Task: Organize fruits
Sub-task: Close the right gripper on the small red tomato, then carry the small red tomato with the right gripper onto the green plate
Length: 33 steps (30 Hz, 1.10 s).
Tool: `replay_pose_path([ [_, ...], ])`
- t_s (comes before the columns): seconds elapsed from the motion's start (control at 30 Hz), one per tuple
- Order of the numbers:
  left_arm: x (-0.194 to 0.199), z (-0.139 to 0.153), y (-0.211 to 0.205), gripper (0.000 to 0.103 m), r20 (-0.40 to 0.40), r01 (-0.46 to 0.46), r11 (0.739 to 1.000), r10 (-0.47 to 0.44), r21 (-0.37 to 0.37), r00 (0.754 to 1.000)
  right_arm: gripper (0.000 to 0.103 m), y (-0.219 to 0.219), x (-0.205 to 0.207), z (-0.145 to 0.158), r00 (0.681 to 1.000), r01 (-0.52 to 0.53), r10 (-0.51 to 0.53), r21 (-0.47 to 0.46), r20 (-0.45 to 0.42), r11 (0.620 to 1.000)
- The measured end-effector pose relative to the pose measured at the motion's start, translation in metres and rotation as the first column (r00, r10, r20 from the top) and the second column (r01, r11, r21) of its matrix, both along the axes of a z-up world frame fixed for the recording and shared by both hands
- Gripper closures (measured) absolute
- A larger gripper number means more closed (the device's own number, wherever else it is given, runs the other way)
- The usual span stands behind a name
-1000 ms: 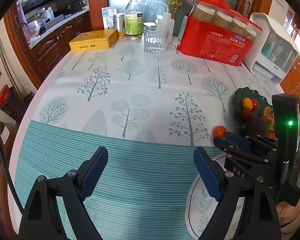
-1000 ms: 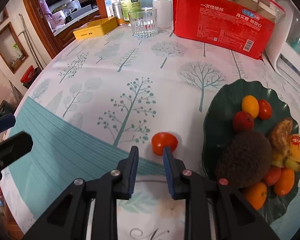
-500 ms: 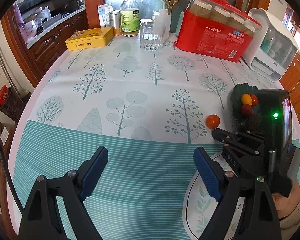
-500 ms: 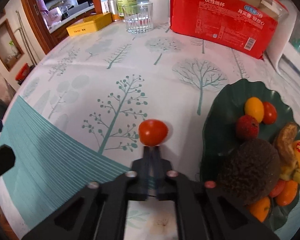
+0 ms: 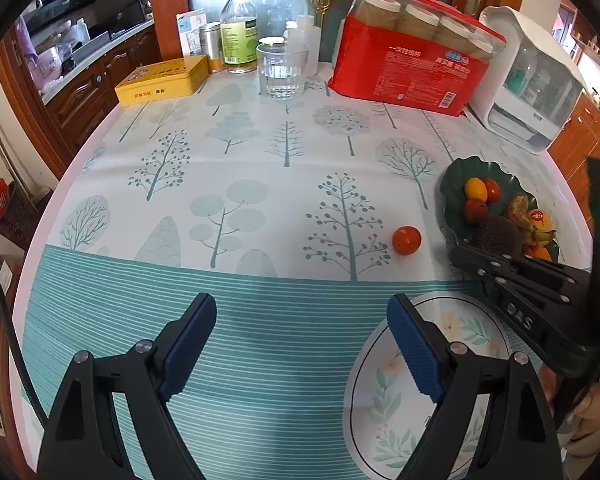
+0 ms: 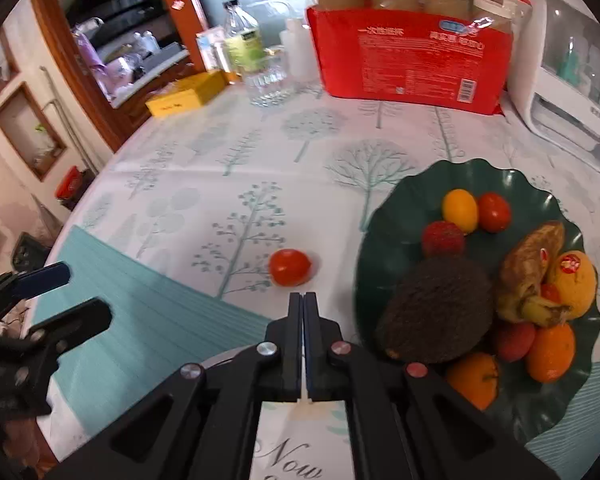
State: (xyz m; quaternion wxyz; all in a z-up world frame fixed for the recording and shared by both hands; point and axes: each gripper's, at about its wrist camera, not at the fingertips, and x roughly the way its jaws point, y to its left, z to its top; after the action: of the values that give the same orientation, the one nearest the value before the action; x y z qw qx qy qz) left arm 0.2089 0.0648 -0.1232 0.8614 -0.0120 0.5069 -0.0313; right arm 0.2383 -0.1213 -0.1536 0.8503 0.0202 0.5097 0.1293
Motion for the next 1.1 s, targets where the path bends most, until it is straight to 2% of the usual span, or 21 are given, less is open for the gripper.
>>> replay_pose_path([
  [0.1,-0.001,0.002,-0.003,0.017,0.004,0.009,1.000,-0.009,0.012,1.000,0.100,0.005,0.009,-0.004,1.000,-0.003,0.003,-0.002,-0.006,1.000],
  [0.2,-0.001,0.002,0.001,0.017,0.008,0.004,1.000,-0.004,0.026,1.000,0.089,0.013,0.018,-0.014,1.000,-0.009,0.009,-0.031,-0.011,0.999],
  [0.27,-0.001,0.001,0.006,0.017,0.001,-0.006,1.000,0.006,0.023,1.000,0.079,0.018,0.022,-0.018,1.000,-0.010,0.010,-0.042,-0.011,0.999],
  [0.37,-0.001,-0.004,0.016,0.017,-0.013,-0.028,0.999,0.028,0.025,1.000,0.074,0.023,0.027,-0.023,1.000,-0.011,0.011,-0.043,-0.004,0.999],
  [0.57,0.002,-0.010,0.030,0.017,-0.034,-0.057,0.998,0.058,0.017,0.998,0.072,0.030,0.034,-0.032,1.000,-0.014,0.013,-0.066,-0.003,0.998],
  [0.8,0.005,-0.011,0.028,0.017,-0.033,-0.044,0.999,0.045,0.020,0.998,0.074,0.027,0.033,-0.032,1.000,-0.003,0.003,-0.036,-0.002,0.999],
  [1.1,0.011,0.000,-0.001,0.017,-0.009,0.023,1.000,-0.023,0.016,1.000,0.074,-0.004,-0.004,0.010,0.998,0.047,-0.048,0.032,0.047,0.998],
])
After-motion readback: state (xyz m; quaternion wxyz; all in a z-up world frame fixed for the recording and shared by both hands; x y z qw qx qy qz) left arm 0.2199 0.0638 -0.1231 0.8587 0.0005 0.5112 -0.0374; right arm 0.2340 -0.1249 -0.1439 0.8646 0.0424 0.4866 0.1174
